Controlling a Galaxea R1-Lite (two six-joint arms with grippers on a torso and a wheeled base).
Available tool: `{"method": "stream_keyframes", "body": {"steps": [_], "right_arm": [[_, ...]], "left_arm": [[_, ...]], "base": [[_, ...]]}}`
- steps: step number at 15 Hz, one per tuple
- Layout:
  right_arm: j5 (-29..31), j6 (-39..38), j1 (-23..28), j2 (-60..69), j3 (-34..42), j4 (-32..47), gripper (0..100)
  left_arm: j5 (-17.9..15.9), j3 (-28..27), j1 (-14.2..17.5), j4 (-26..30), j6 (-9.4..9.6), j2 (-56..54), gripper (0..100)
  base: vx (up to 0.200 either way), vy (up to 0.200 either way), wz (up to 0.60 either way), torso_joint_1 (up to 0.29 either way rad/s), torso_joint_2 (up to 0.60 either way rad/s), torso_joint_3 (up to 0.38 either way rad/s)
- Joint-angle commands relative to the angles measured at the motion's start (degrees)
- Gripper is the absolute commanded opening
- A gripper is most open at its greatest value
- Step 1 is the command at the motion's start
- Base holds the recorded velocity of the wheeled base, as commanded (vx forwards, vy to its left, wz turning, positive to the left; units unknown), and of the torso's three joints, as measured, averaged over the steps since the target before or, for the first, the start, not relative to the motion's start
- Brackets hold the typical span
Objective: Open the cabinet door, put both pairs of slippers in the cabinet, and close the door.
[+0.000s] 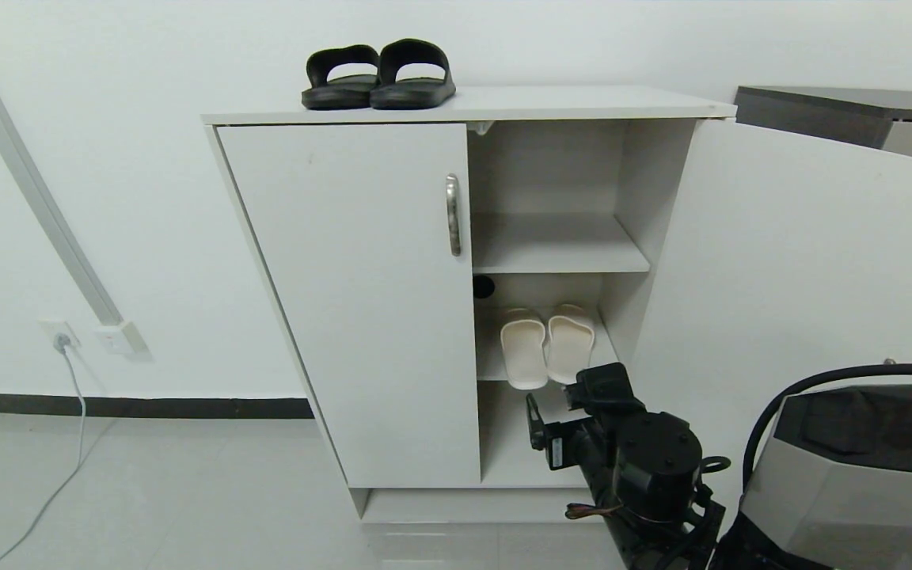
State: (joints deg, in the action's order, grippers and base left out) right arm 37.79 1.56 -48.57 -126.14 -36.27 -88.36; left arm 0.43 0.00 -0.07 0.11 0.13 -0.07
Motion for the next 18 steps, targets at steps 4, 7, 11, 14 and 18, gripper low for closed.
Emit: {"method": "stream_keyframes", "body": {"steps": [4,7,11,14,18], "right_arm": [[-0.09,0.20,0.14,-0.16,-0.12,-0.24,100],[-0.09,0.20,0.23,-0.16,-0.21,-0.68,100],[-0.26,0.29,1.02,-0.16,-0.21,-0.68,100],[-0.44,0.29,1.11,-0.25,-0.03,-0.68,100],[-2.28,0.55,1.19,-0.25,1.46,-1.03,100]], "left_arm": [[-0.08,-0.09,0.07,0.07,0.04,0.07,0],[-0.08,0.00,0.07,-0.02,-0.13,0.07,0],[0.01,0.00,0.07,-0.02,-0.13,0.07,0],[0.01,-0.09,0.07,-0.02,-0.13,0.07,0],[0.01,-0.09,0.07,-0.02,-0.13,0.07,0]], "base": [[0.000,0.000,0.00,0.000,0.00,0.000],[0.000,0.000,0.00,0.000,0.00,0.000],[0.000,0.150,0.00,0.004,0.00,0.003],[0.000,0.200,0.00,0.004,0.00,-0.001],[0.000,0.200,0.00,0.006,0.00,0.004]]}}
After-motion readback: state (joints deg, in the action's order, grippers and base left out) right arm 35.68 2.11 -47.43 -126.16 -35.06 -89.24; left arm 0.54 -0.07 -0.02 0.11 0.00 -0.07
